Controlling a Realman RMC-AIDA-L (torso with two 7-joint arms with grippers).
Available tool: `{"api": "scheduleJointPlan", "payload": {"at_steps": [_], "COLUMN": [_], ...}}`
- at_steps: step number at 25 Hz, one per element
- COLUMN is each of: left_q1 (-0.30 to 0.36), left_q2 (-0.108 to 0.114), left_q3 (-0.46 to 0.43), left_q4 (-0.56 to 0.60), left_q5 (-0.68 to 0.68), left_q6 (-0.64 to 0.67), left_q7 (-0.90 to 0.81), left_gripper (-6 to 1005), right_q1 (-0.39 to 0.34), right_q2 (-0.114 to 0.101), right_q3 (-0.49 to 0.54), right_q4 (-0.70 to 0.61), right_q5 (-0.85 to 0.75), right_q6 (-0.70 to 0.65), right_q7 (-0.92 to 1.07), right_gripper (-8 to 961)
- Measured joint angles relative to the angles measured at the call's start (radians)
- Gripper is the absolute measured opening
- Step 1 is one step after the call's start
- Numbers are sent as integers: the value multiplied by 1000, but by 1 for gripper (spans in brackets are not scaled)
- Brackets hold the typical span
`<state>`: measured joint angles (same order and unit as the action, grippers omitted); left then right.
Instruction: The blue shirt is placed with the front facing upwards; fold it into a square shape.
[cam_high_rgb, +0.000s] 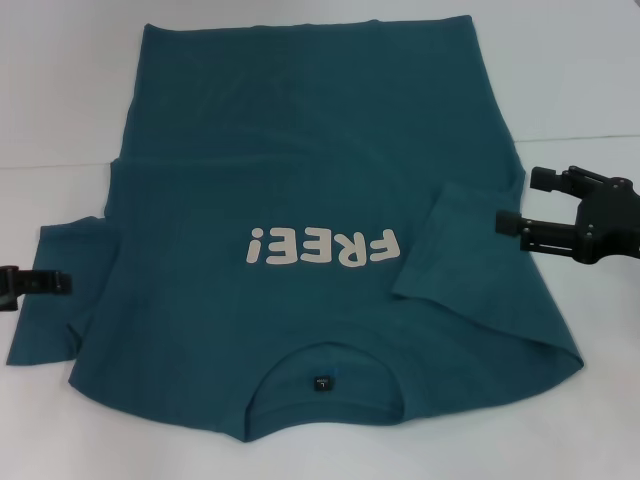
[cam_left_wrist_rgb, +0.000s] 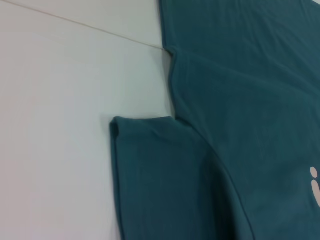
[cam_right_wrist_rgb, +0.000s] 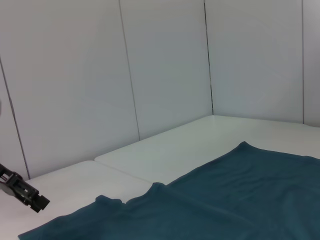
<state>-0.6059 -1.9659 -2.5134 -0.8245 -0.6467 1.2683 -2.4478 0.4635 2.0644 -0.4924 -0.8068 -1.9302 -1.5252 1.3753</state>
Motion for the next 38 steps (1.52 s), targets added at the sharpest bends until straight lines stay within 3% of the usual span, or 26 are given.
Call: {"api": "scheduleJointPlan", "payload": {"at_steps": [4, 8, 38], "left_q1": [-1, -3, -3], "left_q2": [20, 27, 10], "left_q3": [-3, -2, 7], "left_q4": [37, 61, 96], "left_q5": [0, 5, 31], "left_q6": [-4, -19, -96], "left_q7": [11, 12, 4], "left_gripper": [853, 852, 845], "right_q1": [6, 9, 11], "right_q2": [2, 5, 9], "right_q3": [-1, -2, -11], "right_q4": [0, 0, 13], "right_q5": [-1, -1, -1], "right_q6": [5, 8, 26], "right_q7": [1, 2, 1], "right_gripper": [944, 944, 944]}}
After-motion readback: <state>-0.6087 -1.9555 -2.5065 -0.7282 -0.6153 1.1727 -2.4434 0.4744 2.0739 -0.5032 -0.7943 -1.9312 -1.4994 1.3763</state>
